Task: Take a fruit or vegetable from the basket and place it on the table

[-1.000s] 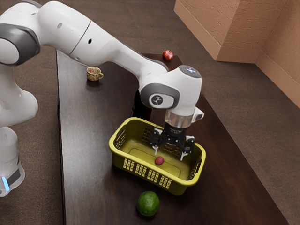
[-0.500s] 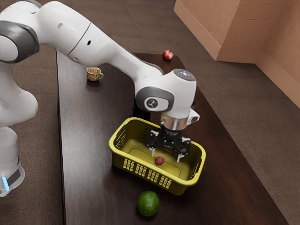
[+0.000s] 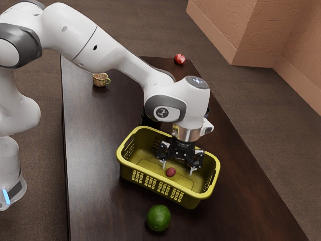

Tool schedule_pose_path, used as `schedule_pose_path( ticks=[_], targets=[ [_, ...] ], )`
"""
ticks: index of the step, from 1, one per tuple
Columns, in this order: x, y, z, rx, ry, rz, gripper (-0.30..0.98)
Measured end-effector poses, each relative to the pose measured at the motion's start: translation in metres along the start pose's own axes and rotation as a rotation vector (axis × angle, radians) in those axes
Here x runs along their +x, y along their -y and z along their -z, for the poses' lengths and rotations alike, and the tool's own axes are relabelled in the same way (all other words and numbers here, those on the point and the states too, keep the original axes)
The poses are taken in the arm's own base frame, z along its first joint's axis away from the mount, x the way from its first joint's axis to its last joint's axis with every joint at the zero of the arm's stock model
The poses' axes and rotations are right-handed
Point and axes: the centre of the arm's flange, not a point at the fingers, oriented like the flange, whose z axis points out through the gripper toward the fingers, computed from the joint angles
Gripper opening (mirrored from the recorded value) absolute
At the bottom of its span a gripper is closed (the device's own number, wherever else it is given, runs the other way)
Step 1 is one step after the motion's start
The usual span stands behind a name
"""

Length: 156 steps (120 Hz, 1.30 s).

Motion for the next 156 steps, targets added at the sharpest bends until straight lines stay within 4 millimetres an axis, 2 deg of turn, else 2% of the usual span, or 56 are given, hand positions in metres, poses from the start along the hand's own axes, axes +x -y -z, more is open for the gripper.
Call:
schedule_pose_path(
  ticks=[38, 83, 96, 115, 121, 130, 144, 156],
  targets=[
    [-0.002, 0.001, -0.004, 0.002, 0.000, -0.007, 0.67],
    [0.000, 0.006, -0.012, 0.012, -0.001, -0.004, 0.49],
    [0.000, 0.008, -0.016, 0.015, -0.002, -0.004, 0.55],
    [0.000, 0.007, -0.015, 0.008, -0.001, -0.007, 0.53],
    [0.000, 0.007, -0.015, 0.007, -0.001, -0.009, 0.60],
    [0.002, 0.008, -0.014, 0.007, 0.000, -0.008, 0.61],
    [0.002, 0.007, -0.013, 0.006, 0.001, -0.012, 0.52],
    [-0.001, 0.007, -0.011, 0.004, 0.004, -0.018, 0.35]
  ],
)
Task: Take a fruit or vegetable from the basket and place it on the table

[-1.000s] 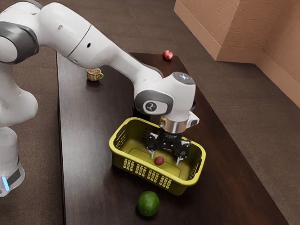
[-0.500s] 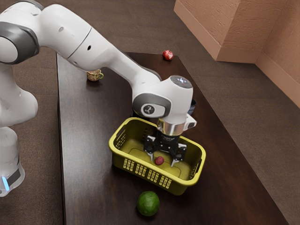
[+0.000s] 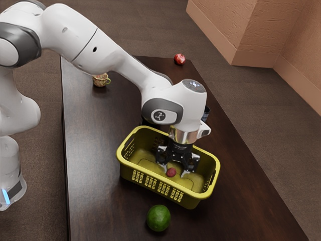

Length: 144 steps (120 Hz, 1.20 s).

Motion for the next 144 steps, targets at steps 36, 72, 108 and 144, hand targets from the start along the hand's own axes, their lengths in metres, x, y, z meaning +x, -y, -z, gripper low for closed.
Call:
schedule_pose_path(
  ticks=[36, 72, 108, 144],
  targets=[
    [0.002, 0.002, 0.009, -0.005, 0.018, -0.006, 0.16],
    [-0.012, -0.025, 0.095, -0.091, 0.047, -0.055, 0.16],
    [-0.062, -0.063, 0.226, -0.185, -0.023, -0.157, 0.15],
    [-0.253, -0.108, 0.196, -0.123, -0.057, -0.401, 0.22]
  ],
)
